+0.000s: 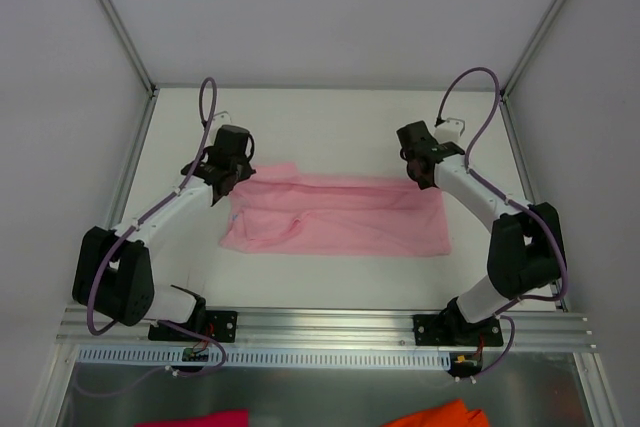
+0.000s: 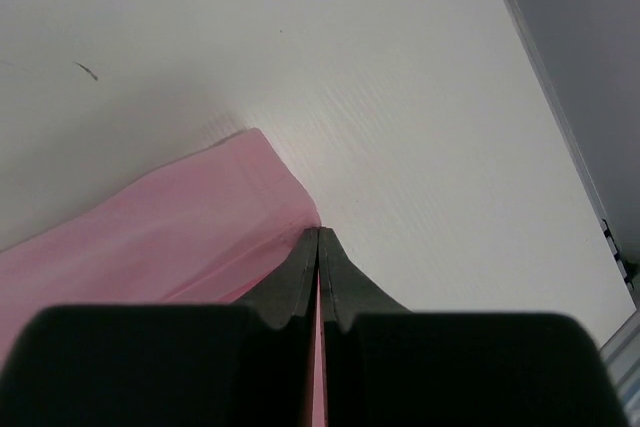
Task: Fold and stack the t-shirts
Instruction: Fold the other side of the tshirt into a rectangle
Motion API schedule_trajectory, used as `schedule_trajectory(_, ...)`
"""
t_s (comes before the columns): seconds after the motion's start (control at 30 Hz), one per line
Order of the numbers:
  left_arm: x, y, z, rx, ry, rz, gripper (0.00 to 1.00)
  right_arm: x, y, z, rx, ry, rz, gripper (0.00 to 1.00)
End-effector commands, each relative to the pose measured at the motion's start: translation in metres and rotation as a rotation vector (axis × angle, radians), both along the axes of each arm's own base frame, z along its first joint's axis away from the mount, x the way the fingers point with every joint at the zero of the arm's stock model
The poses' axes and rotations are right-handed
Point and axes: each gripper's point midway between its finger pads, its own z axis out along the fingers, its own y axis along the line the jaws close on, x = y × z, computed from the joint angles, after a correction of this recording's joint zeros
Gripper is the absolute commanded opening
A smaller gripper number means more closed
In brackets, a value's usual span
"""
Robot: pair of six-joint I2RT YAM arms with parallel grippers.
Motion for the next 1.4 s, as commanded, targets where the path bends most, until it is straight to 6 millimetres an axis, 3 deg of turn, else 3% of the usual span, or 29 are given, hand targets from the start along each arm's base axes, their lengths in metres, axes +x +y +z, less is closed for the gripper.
schedule_trajectory(0.0, -0.002, 0.001, 0.016, -0.006, -0.055, 0.015, 0.00, -0.014, 0.003, -0.008, -0.010, 0.040, -0.008, 0.01)
schedule_trajectory(0.23, -0.009, 0.000, 0.017, -0.015, -0.066, 0.008, 0.00, -0.031, 0.006, -0.029, -0.071, 0.119, -0.062, 0.01)
schedule_trajectory(0.53, -0.023, -0.005, -0.001, -0.036, -0.050, -0.012, 0.00, -0.041, 0.008, -0.061, -0.145, 0.211, -0.131, 0.01)
schedule_trajectory(0.67, -0.026, -0.005, -0.005, -0.033, -0.041, -0.012, 0.00, -0.045, 0.000, -0.049, -0.226, 0.215, -0.172, 0.01)
schedule_trajectory(0.77, -0.029, -0.003, -0.006, -0.031, -0.043, -0.009, 0.00, -0.045, -0.007, -0.030, -0.265, 0.142, -0.216, 0.18)
schedule_trajectory(0.8, -0.031, -0.003, -0.008, -0.030, -0.041, -0.011, 0.00, -0.045, -0.009, -0.024, -0.269, 0.113, -0.223, 0.35)
schedule_trajectory(0.83, -0.032, -0.002, -0.006, -0.033, -0.043, -0.009, 0.00, -0.045, -0.010, -0.019, -0.272, 0.089, -0.228, 0.63)
schedule_trajectory(0.87, -0.033, -0.003, -0.007, -0.039, -0.039, -0.011, 0.00, -0.044, -0.012, -0.007, -0.261, 0.040, -0.227, 0.68)
schedule_trajectory(1.03, -0.043, 0.000, -0.004, -0.053, -0.060, -0.008, 0.00, -0.035, -0.008, 0.013, -0.161, -0.068, -0.170, 0.76)
schedule_trajectory(1.17, -0.046, 0.003, 0.001, -0.047, -0.069, 0.001, 0.00, -0.027, 0.004, 0.003, -0.123, 0.020, -0.095, 0.75)
schedule_trajectory(1.23, -0.049, 0.006, -0.001, -0.040, -0.059, 0.014, 0.00, -0.029, 0.002, -0.007, -0.169, 0.070, -0.109, 0.68)
schedule_trajectory(1.37, -0.056, 0.007, -0.003, -0.054, -0.055, 0.019, 0.00, -0.030, 0.003, -0.019, -0.161, 0.090, -0.098, 0.68)
